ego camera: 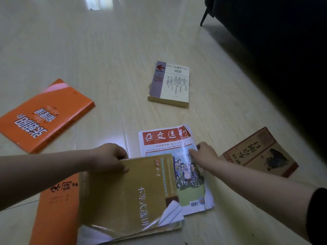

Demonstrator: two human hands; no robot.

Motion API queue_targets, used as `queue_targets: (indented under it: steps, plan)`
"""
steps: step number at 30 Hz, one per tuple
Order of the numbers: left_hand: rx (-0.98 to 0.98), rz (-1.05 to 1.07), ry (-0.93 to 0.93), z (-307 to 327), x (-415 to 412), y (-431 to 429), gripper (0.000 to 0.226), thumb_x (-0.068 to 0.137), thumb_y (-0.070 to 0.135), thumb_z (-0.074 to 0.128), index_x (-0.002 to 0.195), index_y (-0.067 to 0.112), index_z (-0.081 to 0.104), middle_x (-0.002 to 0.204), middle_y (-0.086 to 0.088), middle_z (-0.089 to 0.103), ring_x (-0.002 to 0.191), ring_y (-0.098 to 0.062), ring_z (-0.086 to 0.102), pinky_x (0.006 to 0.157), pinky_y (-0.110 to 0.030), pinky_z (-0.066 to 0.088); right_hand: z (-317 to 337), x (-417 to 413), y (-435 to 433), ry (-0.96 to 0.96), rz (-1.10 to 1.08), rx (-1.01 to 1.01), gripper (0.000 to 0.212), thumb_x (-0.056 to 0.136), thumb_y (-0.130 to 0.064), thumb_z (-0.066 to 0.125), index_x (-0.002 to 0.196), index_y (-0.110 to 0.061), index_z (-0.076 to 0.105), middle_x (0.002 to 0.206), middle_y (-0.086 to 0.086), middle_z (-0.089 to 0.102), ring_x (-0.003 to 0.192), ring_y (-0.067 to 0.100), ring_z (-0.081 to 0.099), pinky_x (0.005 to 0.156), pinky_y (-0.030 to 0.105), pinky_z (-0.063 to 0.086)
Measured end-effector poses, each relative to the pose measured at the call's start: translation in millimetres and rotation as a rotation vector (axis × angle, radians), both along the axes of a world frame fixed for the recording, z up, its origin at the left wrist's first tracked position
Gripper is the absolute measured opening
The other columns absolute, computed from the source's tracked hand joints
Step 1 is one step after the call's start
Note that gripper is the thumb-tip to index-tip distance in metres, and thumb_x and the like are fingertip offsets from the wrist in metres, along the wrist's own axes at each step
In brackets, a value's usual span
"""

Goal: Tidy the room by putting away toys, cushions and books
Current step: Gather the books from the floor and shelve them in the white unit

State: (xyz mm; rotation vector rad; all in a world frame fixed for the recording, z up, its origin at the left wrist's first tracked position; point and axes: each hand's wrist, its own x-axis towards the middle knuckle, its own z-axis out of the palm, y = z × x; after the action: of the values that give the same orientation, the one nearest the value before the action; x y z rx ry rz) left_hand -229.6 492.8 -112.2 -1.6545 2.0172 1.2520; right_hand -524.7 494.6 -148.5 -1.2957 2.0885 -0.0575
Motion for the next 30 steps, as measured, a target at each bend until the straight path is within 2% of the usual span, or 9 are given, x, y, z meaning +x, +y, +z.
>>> queue_targets:
  steps: [4,10,14,17,20,22,24,27,30]
  plan:
    - [0.064,0.332,0.224,3.2,0.1,3.2,0.009,0.086,0.028,0.069,0.090,0.020,0.070,0.093,-0.001,0.072,0.086,-0.017,0.067,0.078,-0.032,0.054,16.3,-10.2,11.9,0.004,0.074,-0.292,0.045,0.096,-0.032,0.050,0.135,-0.010,0.046,0.131,0.011,0.048,0.120,0.023,0.048,0.094,0.032,0.039]
    - [-0.015,0.739,0.483,8.4,-26.5,5.4,0.010,0.087,0.024,0.068,0.089,0.014,0.068,0.089,-0.011,0.072,0.081,-0.030,0.069,0.079,-0.042,0.057,33.2,0.0,31.2,-0.198,0.023,-0.472,0.043,0.094,-0.033,0.057,0.132,-0.014,0.049,0.124,0.000,0.052,0.111,0.015,0.053,0.093,0.029,0.043]
    - [0.001,0.826,0.655,19.5,-42.6,2.4,0.014,0.090,0.021,0.065,0.096,0.009,0.066,0.094,-0.016,0.072,0.081,-0.032,0.068,0.080,-0.043,0.055,36.9,20.7,28.3,-0.663,-0.180,-0.132,0.044,0.091,-0.046,0.058,0.124,-0.017,0.058,0.095,-0.010,0.068,0.085,0.009,0.067,0.074,0.026,0.052]
    - [0.060,0.847,0.761,25.7,-54.0,3.2,0.016,0.091,0.023,0.063,0.099,0.009,0.064,0.096,-0.016,0.072,0.085,-0.033,0.068,0.081,-0.044,0.056,34.5,26.6,28.8,-0.947,-0.309,0.123,0.033,0.096,-0.041,0.053,0.113,-0.013,0.062,0.100,0.004,0.074,0.081,0.019,0.069,0.065,0.030,0.050]
    - [0.035,0.862,0.786,25.6,-58.8,5.9,0.015,0.091,0.024,0.063,0.098,0.010,0.062,0.098,-0.016,0.070,0.086,-0.032,0.068,0.080,-0.044,0.055,32.2,22.2,26.1,-0.968,-0.394,0.077,0.025,0.098,-0.022,0.054,0.115,-0.005,0.060,0.107,0.013,0.070,0.095,0.028,0.068,0.086,0.042,0.056]
    - [0.021,0.888,0.788,23.3,-57.9,9.7,0.018,0.091,0.022,0.063,0.101,0.007,0.061,0.101,-0.018,0.070,0.092,-0.035,0.068,0.086,-0.048,0.055,33.2,18.8,24.1,-0.988,-0.415,0.026,0.014,0.098,-0.012,0.053,0.108,-0.006,0.060,0.101,0.011,0.070,0.086,0.023,0.068,0.075,0.033,0.058]
    - [0.003,0.878,0.771,21.8,-56.0,12.0,0.018,0.091,0.020,0.063,0.102,0.006,0.060,0.103,-0.017,0.070,0.095,-0.035,0.068,0.089,-0.049,0.054,32.8,17.5,22.3,-0.974,-0.385,-0.054,0.013,0.099,-0.009,0.049,0.108,-0.012,0.058,0.105,0.011,0.069,0.089,0.024,0.067,0.078,0.036,0.057]
    - [-0.050,0.803,0.746,24.8,-56.1,10.9,0.016,0.090,0.013,0.064,0.104,0.006,0.060,0.104,-0.013,0.071,0.097,-0.029,0.068,0.090,-0.045,0.054,32.4,19.7,24.4,-0.779,-0.284,-0.338,0.017,0.098,-0.010,0.051,0.109,-0.021,0.058,0.114,0.008,0.068,0.101,0.024,0.066,0.093,0.045,0.052]
    - [-0.199,0.705,0.794,32.0,-59.6,9.0,0.018,0.088,0.006,0.065,0.104,0.014,0.065,0.102,0.000,0.072,0.094,-0.015,0.069,0.084,-0.030,0.056,43.3,21.6,32.2,-0.654,-0.223,-0.644,0.017,0.097,-0.011,0.052,0.099,-0.028,0.053,0.102,-0.001,0.066,0.093,0.011,0.064,0.084,0.032,0.054]
